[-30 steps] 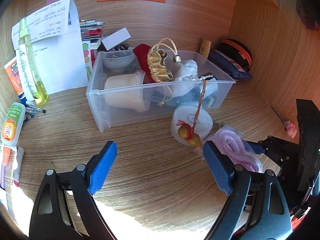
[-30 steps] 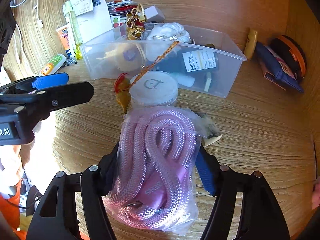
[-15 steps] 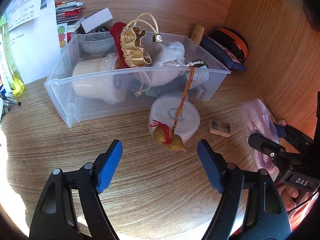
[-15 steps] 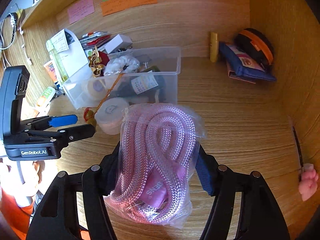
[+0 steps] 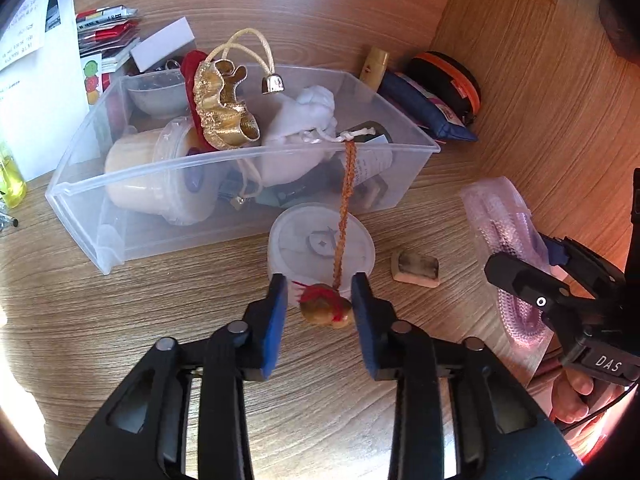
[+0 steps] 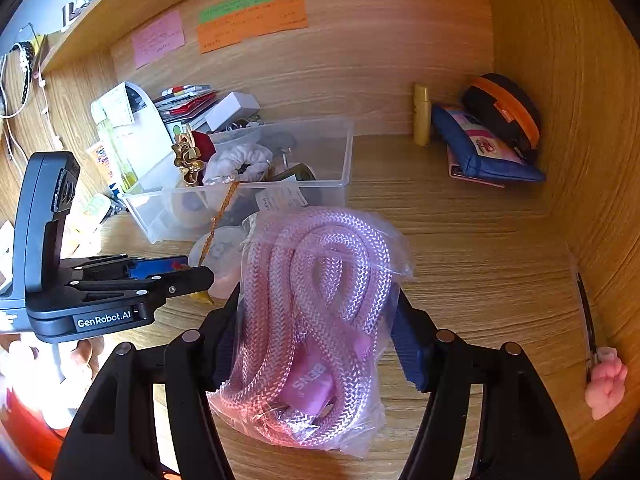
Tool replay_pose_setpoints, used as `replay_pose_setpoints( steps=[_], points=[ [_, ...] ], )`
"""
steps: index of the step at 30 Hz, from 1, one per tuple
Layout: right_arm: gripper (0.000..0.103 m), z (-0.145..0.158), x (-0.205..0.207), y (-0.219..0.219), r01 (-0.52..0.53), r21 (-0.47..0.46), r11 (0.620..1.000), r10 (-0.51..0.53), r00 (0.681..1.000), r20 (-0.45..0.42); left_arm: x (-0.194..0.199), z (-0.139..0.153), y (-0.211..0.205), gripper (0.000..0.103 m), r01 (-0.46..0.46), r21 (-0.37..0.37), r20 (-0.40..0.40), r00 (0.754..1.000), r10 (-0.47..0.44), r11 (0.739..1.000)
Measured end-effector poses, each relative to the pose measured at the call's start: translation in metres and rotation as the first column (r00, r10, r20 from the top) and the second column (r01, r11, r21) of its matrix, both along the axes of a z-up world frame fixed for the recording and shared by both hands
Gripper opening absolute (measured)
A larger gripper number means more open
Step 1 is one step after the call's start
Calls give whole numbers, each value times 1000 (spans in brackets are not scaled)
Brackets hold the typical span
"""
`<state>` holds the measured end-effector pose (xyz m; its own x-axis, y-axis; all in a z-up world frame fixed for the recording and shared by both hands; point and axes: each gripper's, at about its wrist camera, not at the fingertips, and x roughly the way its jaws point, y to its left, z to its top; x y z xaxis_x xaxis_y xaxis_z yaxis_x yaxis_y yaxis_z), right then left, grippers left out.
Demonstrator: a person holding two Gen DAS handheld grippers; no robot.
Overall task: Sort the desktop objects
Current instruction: 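Grasp the bagged pink rope with the right gripper while the left grasps the gold-tasseled ornament, then carry the pink rope bag and ornament over the clear box, both grippers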
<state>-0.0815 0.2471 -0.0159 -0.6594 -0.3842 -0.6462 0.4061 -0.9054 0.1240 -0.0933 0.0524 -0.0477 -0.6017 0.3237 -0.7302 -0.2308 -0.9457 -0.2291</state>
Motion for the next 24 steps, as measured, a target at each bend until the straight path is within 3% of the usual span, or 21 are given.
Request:
replay_pose_setpoints(
  steps=[12, 24],
  points=[
    [62, 12, 0, -6, -3, -12, 1000, 2, 1000, -26, 8, 12, -7, 18, -6, 4, -46, 999, 6, 1000],
    [62, 39, -11, -9, -12, -50, 999, 9, 998, -66, 9, 52, -8, 18, 6, 33, -146, 989, -1, 999]
  ],
)
